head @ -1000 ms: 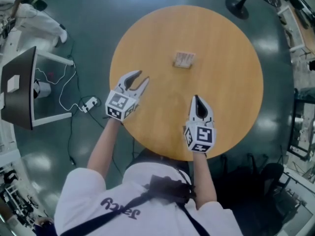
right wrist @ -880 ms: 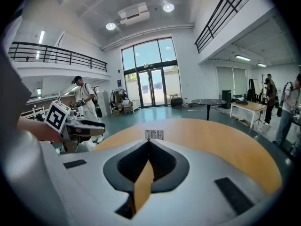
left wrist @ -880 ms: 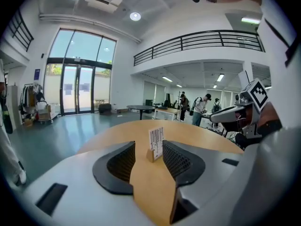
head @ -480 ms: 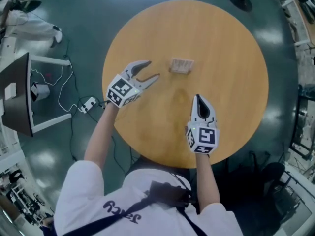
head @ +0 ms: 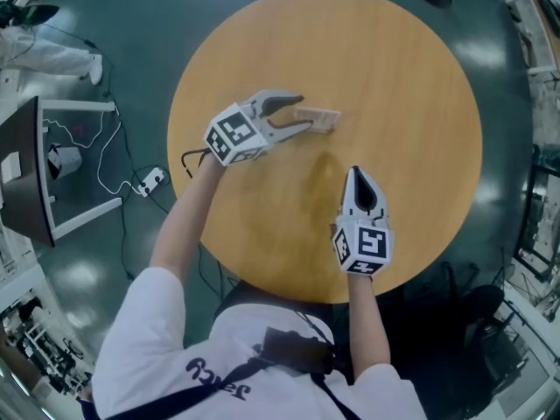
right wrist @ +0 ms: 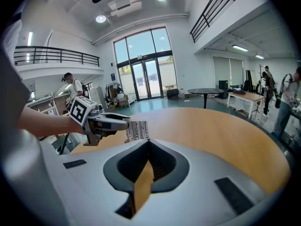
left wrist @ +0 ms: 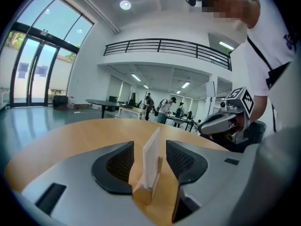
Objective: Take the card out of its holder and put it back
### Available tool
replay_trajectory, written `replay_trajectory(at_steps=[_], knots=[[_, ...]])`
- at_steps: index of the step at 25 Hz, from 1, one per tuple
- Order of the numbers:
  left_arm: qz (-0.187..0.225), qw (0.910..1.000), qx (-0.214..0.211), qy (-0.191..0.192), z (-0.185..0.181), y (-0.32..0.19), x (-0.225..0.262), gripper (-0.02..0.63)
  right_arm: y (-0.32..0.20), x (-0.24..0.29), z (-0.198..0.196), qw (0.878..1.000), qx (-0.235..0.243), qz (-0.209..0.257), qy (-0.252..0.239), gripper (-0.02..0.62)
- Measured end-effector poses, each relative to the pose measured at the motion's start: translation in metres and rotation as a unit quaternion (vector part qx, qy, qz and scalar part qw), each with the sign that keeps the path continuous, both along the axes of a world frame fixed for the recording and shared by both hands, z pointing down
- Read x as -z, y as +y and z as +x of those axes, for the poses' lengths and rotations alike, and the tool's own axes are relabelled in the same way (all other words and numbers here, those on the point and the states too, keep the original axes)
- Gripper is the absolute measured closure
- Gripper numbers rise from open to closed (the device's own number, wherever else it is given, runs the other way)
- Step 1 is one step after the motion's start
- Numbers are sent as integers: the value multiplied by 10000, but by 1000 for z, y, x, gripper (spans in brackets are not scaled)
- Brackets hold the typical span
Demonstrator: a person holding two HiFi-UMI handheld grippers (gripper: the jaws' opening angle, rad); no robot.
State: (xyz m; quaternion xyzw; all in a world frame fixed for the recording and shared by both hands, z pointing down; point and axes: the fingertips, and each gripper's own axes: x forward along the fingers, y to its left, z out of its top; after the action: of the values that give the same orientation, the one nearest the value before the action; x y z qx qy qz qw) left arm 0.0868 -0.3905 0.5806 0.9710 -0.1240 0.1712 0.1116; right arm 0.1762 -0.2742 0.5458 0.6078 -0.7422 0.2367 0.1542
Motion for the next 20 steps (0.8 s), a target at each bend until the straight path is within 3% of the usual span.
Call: replay_trajectory(at_steps=[8, 14, 18, 20], knots=[[97, 9960, -823, 320, 43, 10, 0, 399, 0, -13, 8, 9996, -101, -189, -193, 595], [243, 9896, -1337, 480, 59, 20, 6, 475, 0, -15, 10, 9994, -97, -206, -274, 595], [203, 9851, -1604, 590, 63, 24, 7, 560, 2, -11, 1, 9988, 207, -105, -420, 595], [188, 9834, -1686, 638, 61, 24, 5, 572, 4, -11, -3, 9987, 278, -120, -416, 595]])
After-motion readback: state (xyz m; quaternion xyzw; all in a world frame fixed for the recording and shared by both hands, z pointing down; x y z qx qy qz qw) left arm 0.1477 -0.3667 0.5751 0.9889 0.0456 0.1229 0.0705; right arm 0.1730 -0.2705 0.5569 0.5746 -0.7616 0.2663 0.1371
